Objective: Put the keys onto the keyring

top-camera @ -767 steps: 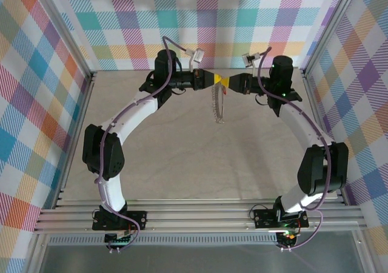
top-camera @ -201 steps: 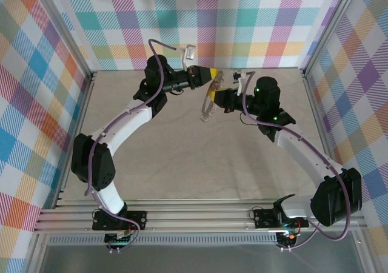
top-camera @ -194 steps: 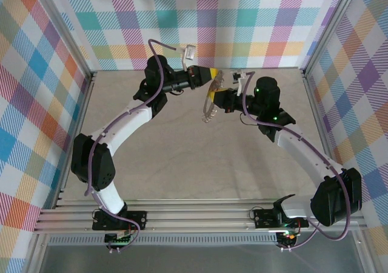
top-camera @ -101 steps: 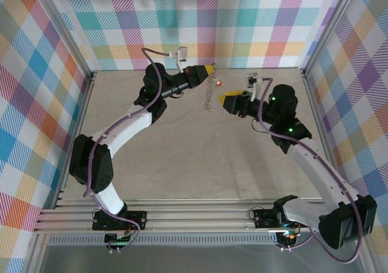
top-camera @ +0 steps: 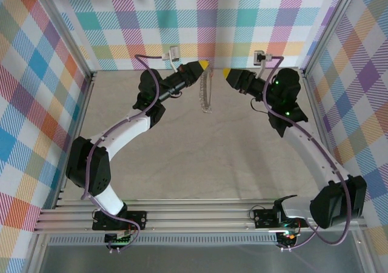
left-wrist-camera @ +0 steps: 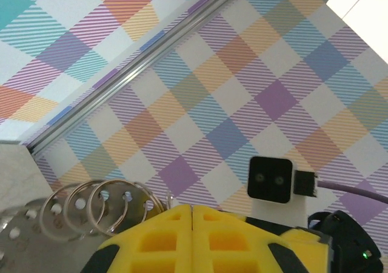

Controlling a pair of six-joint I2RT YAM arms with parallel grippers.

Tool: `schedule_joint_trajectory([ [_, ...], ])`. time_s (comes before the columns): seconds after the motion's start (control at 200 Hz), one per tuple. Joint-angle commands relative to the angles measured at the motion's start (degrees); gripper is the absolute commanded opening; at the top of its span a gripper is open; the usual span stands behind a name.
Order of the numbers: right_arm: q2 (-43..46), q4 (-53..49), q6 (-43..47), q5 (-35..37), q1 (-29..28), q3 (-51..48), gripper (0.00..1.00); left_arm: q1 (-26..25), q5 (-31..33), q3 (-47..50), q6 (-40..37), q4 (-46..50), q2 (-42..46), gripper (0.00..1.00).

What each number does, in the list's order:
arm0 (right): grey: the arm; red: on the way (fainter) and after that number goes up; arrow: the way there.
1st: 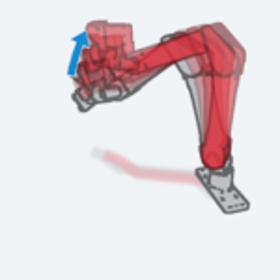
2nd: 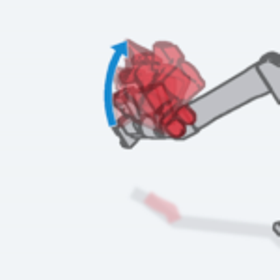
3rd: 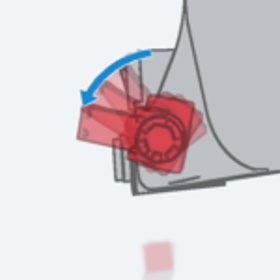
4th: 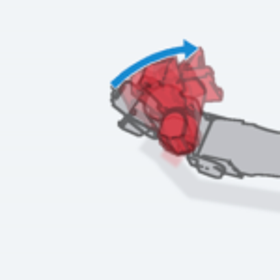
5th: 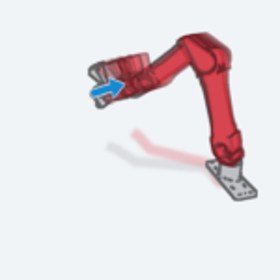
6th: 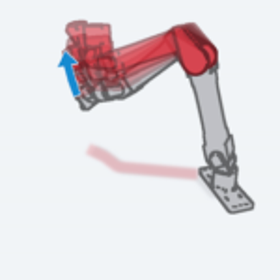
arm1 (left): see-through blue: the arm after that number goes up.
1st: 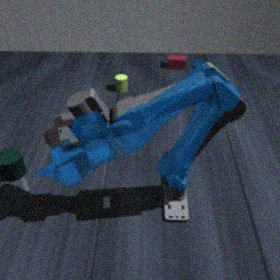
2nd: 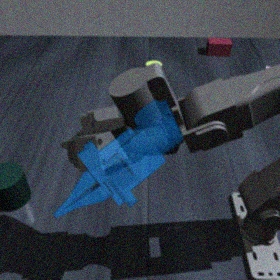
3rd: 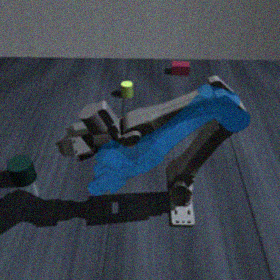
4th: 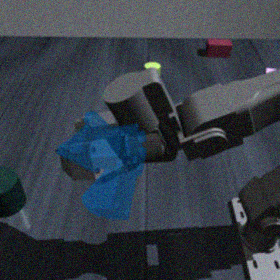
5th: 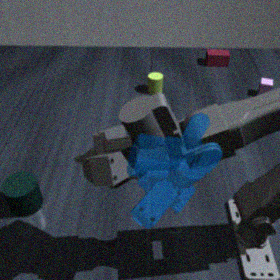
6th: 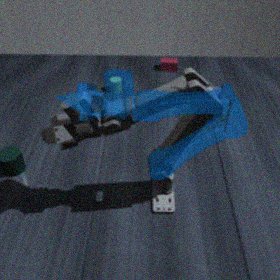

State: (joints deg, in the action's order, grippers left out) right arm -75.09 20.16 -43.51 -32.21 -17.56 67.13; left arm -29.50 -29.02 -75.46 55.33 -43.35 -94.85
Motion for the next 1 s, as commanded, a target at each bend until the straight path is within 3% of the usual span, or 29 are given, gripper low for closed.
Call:
schedule_joint_trajectory([
  [0.0, -2.45, 10.17, -7.76, -3.97, 0.34, 2.8, 0.4, -0.56, -0.31, 0.4, 1.4, -6.44, 2.1, 0.0],
  [0.65, -8.4, 18.2, -12.88, -8.3, 0.34, 5.38, 0.29, -1.44, -4.9, -1.92, 1.54, -8.87, -0.29, 0.0],
  [0.995, -9.52, 18.77, -13.47, -9.34, 0.31, 4.7, 0.28, -1.88, -5.09, -2.72, 1.44, -8.94, -0.69, 0.0],
])
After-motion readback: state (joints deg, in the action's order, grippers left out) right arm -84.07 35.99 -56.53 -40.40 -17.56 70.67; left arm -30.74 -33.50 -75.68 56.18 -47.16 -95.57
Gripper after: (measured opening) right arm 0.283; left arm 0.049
